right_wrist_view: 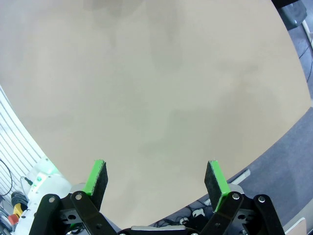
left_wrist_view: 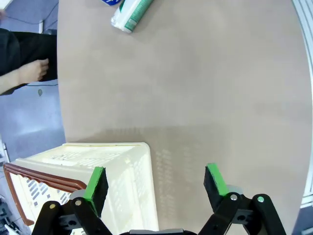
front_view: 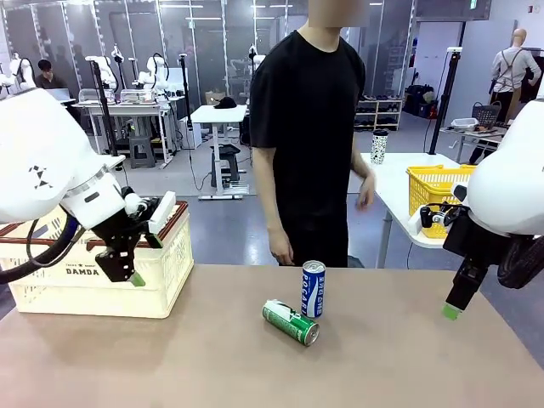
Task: Place the drinks into the Shopping basket.
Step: Pick up one drink and place it into the Shopping basket.
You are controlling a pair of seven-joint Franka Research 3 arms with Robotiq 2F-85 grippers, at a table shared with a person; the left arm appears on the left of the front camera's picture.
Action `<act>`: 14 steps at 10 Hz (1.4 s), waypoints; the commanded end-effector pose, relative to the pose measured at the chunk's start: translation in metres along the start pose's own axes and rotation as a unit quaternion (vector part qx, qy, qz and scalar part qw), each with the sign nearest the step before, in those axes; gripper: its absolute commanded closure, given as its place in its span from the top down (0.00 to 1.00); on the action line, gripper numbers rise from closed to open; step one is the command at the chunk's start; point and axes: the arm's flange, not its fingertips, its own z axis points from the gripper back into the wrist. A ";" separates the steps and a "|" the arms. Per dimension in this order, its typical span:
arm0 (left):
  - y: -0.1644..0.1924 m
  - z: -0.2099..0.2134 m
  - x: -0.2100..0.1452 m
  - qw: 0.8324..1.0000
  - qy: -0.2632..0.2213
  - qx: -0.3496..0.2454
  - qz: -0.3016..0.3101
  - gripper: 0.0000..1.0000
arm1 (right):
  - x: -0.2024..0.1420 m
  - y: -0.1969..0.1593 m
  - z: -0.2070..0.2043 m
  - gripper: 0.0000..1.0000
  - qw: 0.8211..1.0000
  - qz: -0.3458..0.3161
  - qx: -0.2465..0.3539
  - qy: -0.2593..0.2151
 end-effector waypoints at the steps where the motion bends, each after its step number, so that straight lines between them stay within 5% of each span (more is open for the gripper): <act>1: -0.005 -0.002 0.002 1.000 -0.019 0.004 -0.005 1.00 | -0.002 0.000 0.000 1.00 1.000 -0.001 0.000 0.000; 5: 0.005 -0.002 0.007 1.000 -0.027 0.008 -0.005 1.00 | -0.002 0.000 0.000 1.00 1.000 -0.001 0.000 0.000; 14: 0.076 -0.080 0.134 0.985 -0.020 -0.078 -0.151 1.00 | -0.002 0.000 0.000 1.00 1.000 -0.001 0.000 0.000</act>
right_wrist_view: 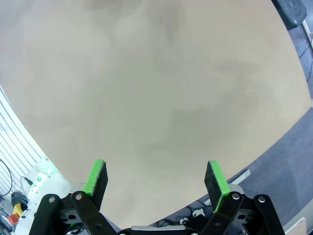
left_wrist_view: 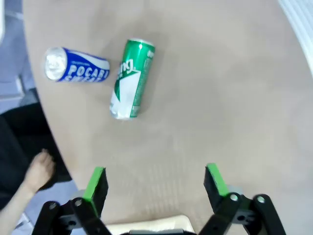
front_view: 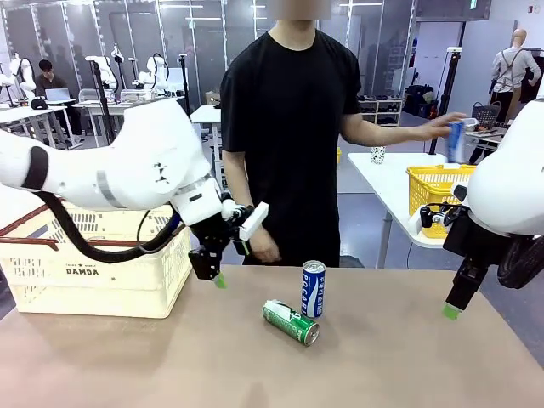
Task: Place the drinks into the Shopping basket.
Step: Pick up one drink and place it into the Shopping basket.
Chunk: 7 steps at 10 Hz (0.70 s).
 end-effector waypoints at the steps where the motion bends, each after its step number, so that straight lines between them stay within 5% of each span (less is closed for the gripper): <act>1: 0.016 -0.006 -0.002 1.000 0.009 -0.002 -0.012 1.00 | -0.002 0.000 0.000 1.00 1.000 -0.001 0.000 0.000; 7: 0.006 -0.008 0.002 1.000 0.002 -0.004 -0.007 1.00 | -0.002 0.000 0.000 1.00 1.000 -0.001 0.000 0.000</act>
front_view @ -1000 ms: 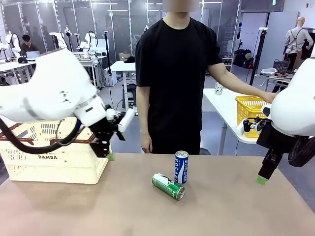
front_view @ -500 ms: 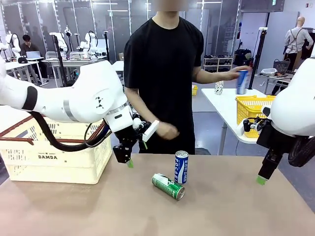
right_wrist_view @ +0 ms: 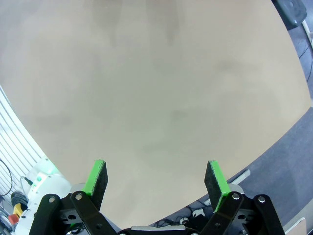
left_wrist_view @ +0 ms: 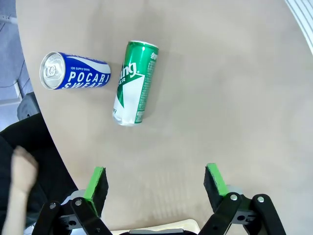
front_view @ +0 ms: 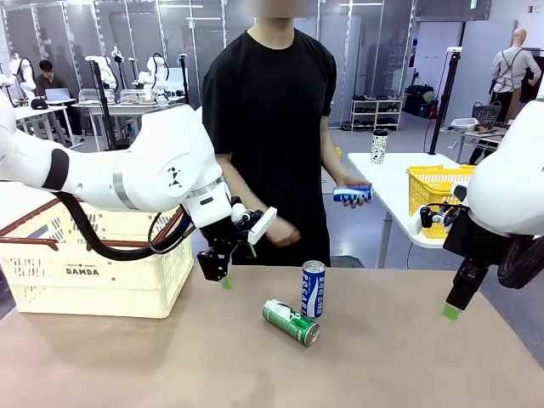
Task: Place the drinks into the Shopping basket.
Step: Pick up one drink and place it into the Shopping basket.
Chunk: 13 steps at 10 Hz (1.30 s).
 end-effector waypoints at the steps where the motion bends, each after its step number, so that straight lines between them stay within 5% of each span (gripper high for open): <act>1: 0.000 0.000 0.000 1.000 0.000 0.000 0.000 1.00 | -0.002 0.000 0.000 1.00 1.000 -0.001 0.000 0.000; 5: 0.029 -0.043 0.033 0.997 -0.037 -0.027 -0.058 1.00 | -0.002 0.000 0.000 1.00 1.000 -0.001 0.000 0.000; 13: 0.058 -0.107 0.060 0.987 -0.024 -0.081 -0.135 1.00 | -0.002 0.000 0.000 1.00 1.000 -0.001 0.000 0.000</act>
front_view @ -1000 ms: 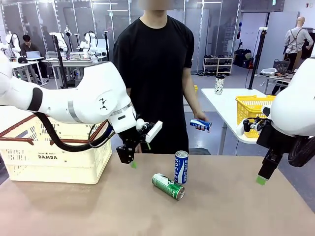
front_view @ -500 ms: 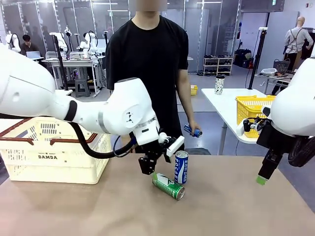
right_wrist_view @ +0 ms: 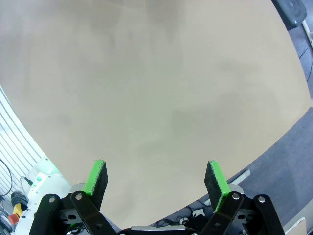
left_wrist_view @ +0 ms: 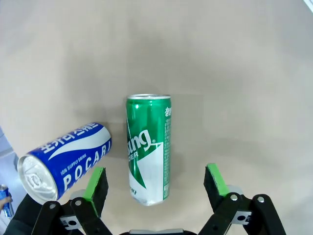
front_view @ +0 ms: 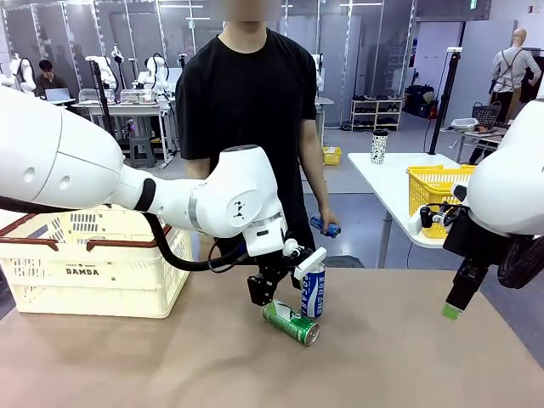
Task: Place the drinks into the Shopping basket.
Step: Pick up one drink and place it into the Shopping basket.
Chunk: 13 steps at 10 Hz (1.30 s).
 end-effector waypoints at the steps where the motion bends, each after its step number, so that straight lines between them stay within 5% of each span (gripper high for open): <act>1: 0.010 -0.005 0.001 0.999 -0.001 -0.025 -0.020 1.00 | -0.002 0.000 0.000 1.00 1.000 -0.001 0.000 0.000; 13: 0.023 -0.065 -0.015 0.997 0.008 -0.069 0.014 1.00 | -0.002 0.000 0.000 1.00 1.000 -0.001 0.000 0.000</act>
